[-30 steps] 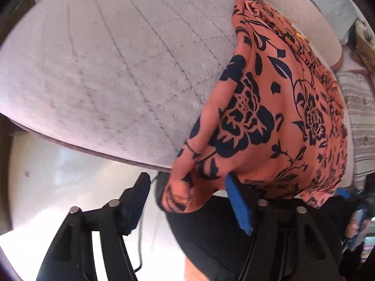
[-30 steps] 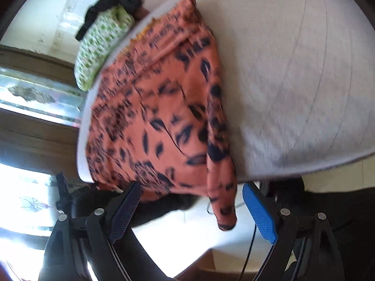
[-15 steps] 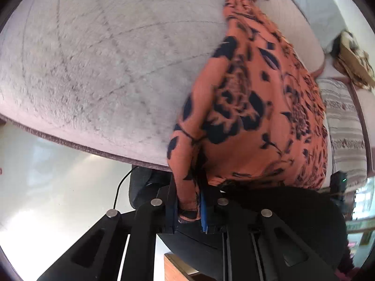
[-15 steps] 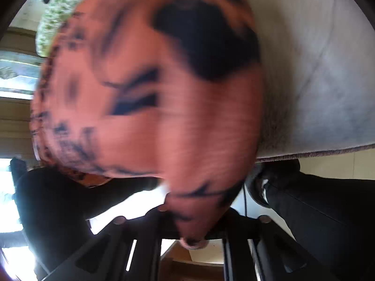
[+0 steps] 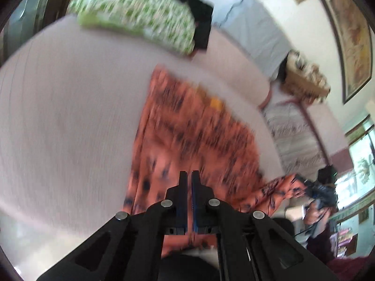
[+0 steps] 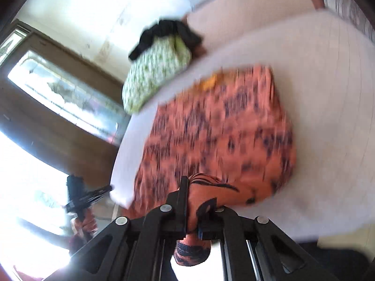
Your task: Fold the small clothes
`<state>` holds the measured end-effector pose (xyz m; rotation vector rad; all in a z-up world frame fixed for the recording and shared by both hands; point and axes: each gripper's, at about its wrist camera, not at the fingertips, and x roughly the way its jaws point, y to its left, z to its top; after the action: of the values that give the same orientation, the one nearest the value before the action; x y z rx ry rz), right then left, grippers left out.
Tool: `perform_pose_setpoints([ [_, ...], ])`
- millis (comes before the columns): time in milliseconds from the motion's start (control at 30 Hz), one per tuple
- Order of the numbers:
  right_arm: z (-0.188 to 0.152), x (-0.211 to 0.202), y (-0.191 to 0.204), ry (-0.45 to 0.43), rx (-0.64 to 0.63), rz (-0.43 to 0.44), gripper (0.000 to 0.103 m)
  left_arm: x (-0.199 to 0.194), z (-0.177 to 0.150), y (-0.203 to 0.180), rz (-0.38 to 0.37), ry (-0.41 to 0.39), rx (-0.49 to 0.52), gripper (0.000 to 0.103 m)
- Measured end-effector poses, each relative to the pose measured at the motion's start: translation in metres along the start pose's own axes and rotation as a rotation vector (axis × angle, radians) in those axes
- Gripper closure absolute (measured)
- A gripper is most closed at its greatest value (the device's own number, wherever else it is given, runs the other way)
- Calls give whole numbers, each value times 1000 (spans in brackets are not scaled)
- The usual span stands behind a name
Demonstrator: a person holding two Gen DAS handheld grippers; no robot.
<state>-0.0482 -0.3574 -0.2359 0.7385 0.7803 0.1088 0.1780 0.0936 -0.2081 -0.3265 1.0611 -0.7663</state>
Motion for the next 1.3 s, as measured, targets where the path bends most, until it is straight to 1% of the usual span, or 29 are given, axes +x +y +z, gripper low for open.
perform_pose_setpoints([
  [67,34,-1,-9,-54,19,3,98,4,40,-8,33,-51,29,100],
  [100,53,2,-15,-80,40,12,98,12,54,-9,43,-52,27,101],
  [133,67,6,-17,-99,55,7,98,19,65,-8,42,-41,12,100],
  [167,81,10,-20,-122,72,-3,98,28,70,-6,47,-21,-1,100],
  [200,94,12,-25,-143,82,-13,98,38,72,-6,87,-2,-2,100],
  [233,105,14,-30,-165,92,-17,98,47,64,-4,117,7,0,100],
  [267,107,17,-34,-182,104,-12,98,57,55,-3,146,42,6,97],
  [333,113,20,-45,-212,137,-1,98,71,26,-1,175,104,19,91],
  [367,113,25,-53,-223,150,-11,98,74,10,2,198,131,19,79],
  [400,111,31,-59,-228,161,-22,98,76,-8,6,226,149,-4,59],
  [433,107,36,-64,-231,176,-28,98,75,-26,10,251,162,-38,50],
  [467,102,42,-70,-234,199,-27,98,70,-39,13,264,166,-59,44],
  [533,92,51,-85,-248,236,-28,98,66,-67,15,263,145,-121,43],
  [567,85,53,-94,-263,253,-29,98,65,-76,15,255,132,-150,39],
  [600,80,58,-101,-264,275,-34,98,64,-82,14,252,120,-174,35],
  [667,74,65,-112,-235,328,-28,98,64,-89,7,251,100,-203,32],
  [700,75,64,-113,-240,330,-19,98,70,-93,3,256,87,-212,28],
  [767,77,59,-107,-268,289,-27,98,81,-101,3,289,79,-245,27],
  [800,77,58,-103,-280,271,-30,98,88,-105,4,296,90,-269,27],
  [867,75,56,-98,-290,245,-35,98,101,-116,5,283,121,-299,29],
  [933,73,57,-95,-277,226,-60,98,113,-122,2,292,152,-277,58],
  [967,72,57,-95,-273,218,-63,98,119,-123,-3,309,172,-243,88],
  [1000,71,57,-95,-271,213,-63,98,122,-123,-5,310,174,-228,95],
  [1067,71,53,-95,-279,206,-52,98,118,-119,-6,281,157,-237,96],
  [1133,71,47,-95,-298,212,-20,98,108,-106,-11,241,129,-229,97],
  [1200,74,41,-95,-321,219,20,98,93,-82,-19,165,81,-214,97],
  [1300,88,38,-92,-342,201,40,98,76,-31,-28,109,13,-176,97],
])
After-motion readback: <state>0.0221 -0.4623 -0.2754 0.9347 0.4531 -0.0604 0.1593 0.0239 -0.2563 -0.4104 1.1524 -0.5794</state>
